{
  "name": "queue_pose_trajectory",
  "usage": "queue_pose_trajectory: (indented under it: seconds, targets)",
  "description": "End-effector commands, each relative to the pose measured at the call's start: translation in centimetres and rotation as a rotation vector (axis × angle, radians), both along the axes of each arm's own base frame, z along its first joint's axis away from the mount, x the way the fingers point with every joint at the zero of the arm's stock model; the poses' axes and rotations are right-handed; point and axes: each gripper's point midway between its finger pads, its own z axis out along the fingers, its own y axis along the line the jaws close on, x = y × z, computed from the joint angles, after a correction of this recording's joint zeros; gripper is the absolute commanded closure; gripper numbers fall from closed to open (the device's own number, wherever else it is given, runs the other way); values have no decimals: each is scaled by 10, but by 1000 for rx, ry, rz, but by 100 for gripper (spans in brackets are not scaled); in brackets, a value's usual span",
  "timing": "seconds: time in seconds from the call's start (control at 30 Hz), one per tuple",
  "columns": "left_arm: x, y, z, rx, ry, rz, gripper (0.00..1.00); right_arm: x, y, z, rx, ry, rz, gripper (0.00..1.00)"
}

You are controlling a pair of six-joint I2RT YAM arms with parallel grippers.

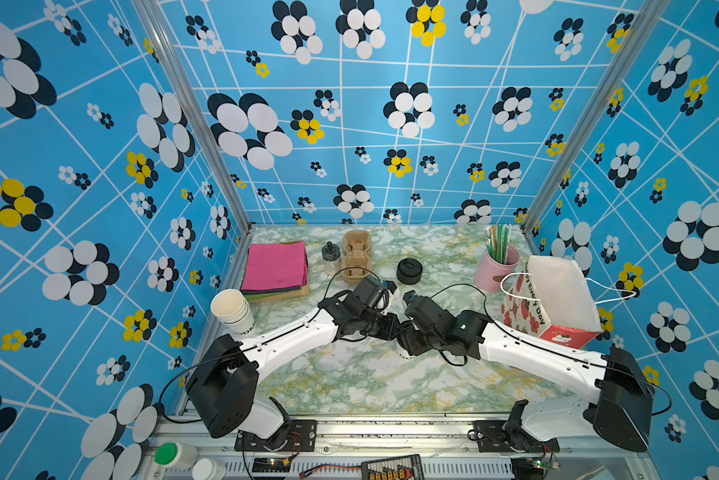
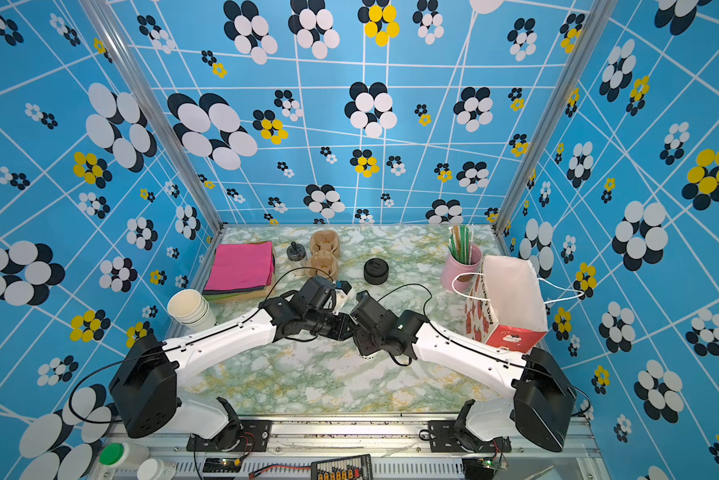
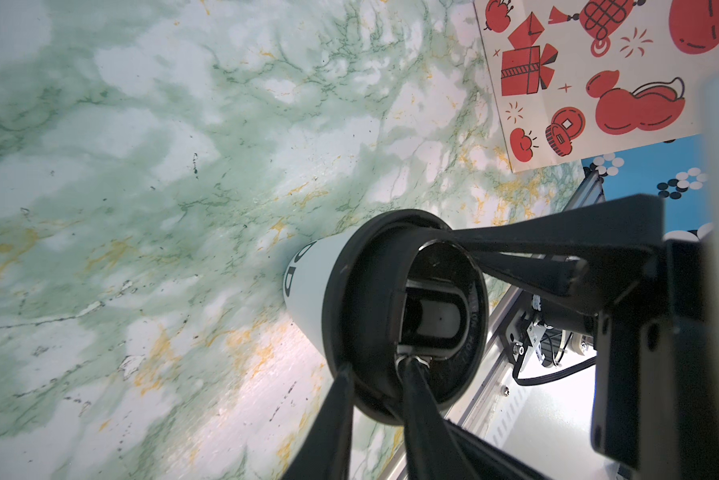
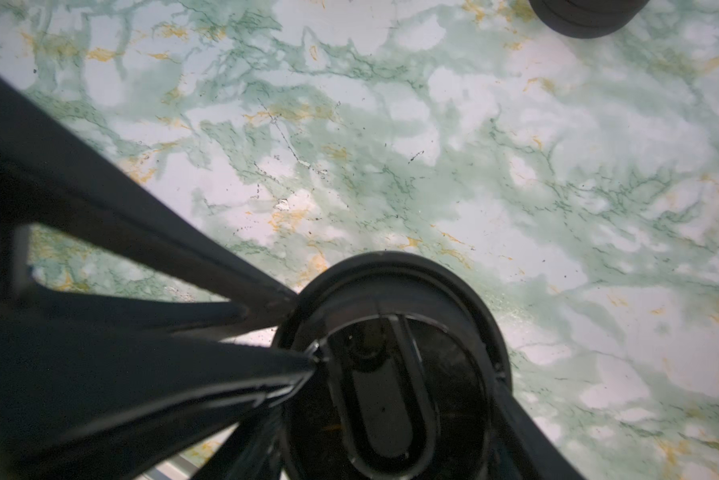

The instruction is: Pack the takeout coffee

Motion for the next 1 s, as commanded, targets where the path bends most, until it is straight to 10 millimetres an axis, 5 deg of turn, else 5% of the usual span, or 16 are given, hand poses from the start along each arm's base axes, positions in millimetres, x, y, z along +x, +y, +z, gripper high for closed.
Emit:
queue_pose_trajectory:
  seconds: [0.0, 0.97]
  targets:
    - [-20, 23, -36, 154, 88, -14, 76, -36, -56, -50, -236, 183, -41, 59]
    - [-25, 30, -46, 198, 98, -12, 77, -6, -30, -6, -132, 18, -4, 48]
